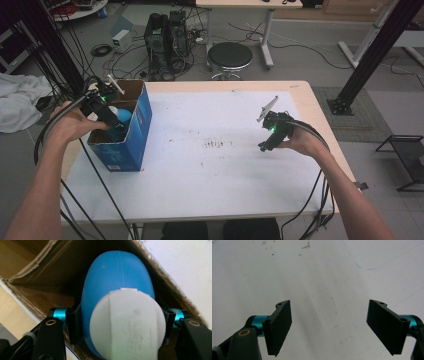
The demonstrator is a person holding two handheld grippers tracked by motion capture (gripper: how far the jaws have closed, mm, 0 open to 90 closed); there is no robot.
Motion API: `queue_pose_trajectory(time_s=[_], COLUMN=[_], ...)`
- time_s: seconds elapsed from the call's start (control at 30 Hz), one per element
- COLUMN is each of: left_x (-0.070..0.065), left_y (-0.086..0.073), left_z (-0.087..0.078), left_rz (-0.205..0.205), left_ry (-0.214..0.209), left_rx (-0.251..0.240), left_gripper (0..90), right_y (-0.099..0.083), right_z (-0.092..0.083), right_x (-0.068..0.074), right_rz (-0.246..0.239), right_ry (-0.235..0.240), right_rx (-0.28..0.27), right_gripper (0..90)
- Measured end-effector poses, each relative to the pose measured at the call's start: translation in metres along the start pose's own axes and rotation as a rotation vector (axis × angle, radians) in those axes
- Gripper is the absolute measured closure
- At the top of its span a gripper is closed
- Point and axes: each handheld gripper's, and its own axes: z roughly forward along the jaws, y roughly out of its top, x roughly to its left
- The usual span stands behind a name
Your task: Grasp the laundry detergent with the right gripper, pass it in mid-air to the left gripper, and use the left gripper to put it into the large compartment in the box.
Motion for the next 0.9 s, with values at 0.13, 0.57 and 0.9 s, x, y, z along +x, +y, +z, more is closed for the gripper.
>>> queue_pose_trajectory(time_s=[0.13,0.57,0.9], left_x=[0.0011,0.001,-0.0011], left_y=[-0.0017,-0.0068,-0.002], left_z=[0.0048,0.0054,0.0016], left_rz=[-0.002,0.015,0.099], left_ry=[-0.005,-0.007,0.012], left_rx=[0.006,0.013,0.101], left_gripper=[38.2,38.0,37.9], right_y=[0.0008,0.0001,-0.002], right_z=[0.0016,0.0036,0.0044], right_x=[0.0011,0.0013,0.0053], right_rz=[0.005,-0.005,0.001], right_ry=[0.003,0.003,0.009], right_rx=[0.006,0.005,0.016], right_gripper=[19.6,19.6,19.6])
